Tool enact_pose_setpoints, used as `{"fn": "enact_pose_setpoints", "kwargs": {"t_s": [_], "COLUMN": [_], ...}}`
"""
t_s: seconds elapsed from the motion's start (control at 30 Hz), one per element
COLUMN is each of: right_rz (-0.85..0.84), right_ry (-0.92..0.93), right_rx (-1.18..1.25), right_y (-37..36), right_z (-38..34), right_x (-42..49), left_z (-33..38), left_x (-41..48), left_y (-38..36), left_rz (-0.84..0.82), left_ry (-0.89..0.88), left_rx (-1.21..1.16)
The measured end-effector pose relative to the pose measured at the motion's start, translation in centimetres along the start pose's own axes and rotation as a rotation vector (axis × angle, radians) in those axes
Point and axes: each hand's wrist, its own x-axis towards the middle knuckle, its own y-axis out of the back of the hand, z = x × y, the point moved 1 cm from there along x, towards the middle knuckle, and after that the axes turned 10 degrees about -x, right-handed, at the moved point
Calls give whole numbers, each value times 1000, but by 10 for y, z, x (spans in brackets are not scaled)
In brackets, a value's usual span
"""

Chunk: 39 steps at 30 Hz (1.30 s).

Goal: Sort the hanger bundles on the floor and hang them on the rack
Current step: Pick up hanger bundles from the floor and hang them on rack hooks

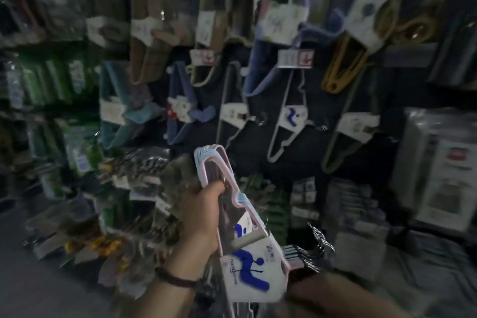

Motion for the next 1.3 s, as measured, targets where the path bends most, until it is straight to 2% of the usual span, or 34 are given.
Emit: {"fn": "enact_pose_setpoints", "kwargs": {"t_s": [0.03,0.07,0.1,0.13,0.17,0.2,0.23,0.37,0.43,0.53,0.57,0.7,0.8,0.97,1.1,1.3], "right_rz": [-166,-271,-308,-250,-113,-85,-92,-163,-147,-138,-133,-102,-57,52,138,139], "right_ry": [-42,29,-24,-12,18,63,71,-79,-98,-117,-111,-47,-93,-160,-112,-173], "right_rx": [15,-15,-235,-264,-336,-440,-558,-513,-501,-444,-422,-303,-255,-198,-340,-514], "right_y": [19,39,52,60,69,68,62,58,57,56,53,37,29,20,15,18], "right_z": [-20,-35,-61,-66,-65,-55,-43,-8,1,3,-1,-17,-26,-38,-40,-32], "right_x": [2,17,45,59,64,79,92,121,130,145,148,161,171,189,205,223], "left_z": [-3,-6,-10,-13,-15,-17,-17,-9,-3,12,18,36,55,89,106,94], "left_x": [-2,-5,-7,-11,-14,-15,-16,-10,-4,15,22,45,66,112,145,185], "left_y": [-19,-39,-56,-74,-89,-104,-116,-150,-155,-151,-151,-154,-155,-153,-152,-157], "left_rz": [-22,-36,-44,-65,-99,-135,-161,-254,-389,-701,-738,-688,-673,-518,-568,-860], "left_ry": [-14,-36,-57,-75,-87,-101,-119,-130,-164,-157,-166,-211,-259,-292,-376,-297], "left_rx": [20,38,58,83,105,118,132,155,194,233,225,171,201,279,356,544]}}
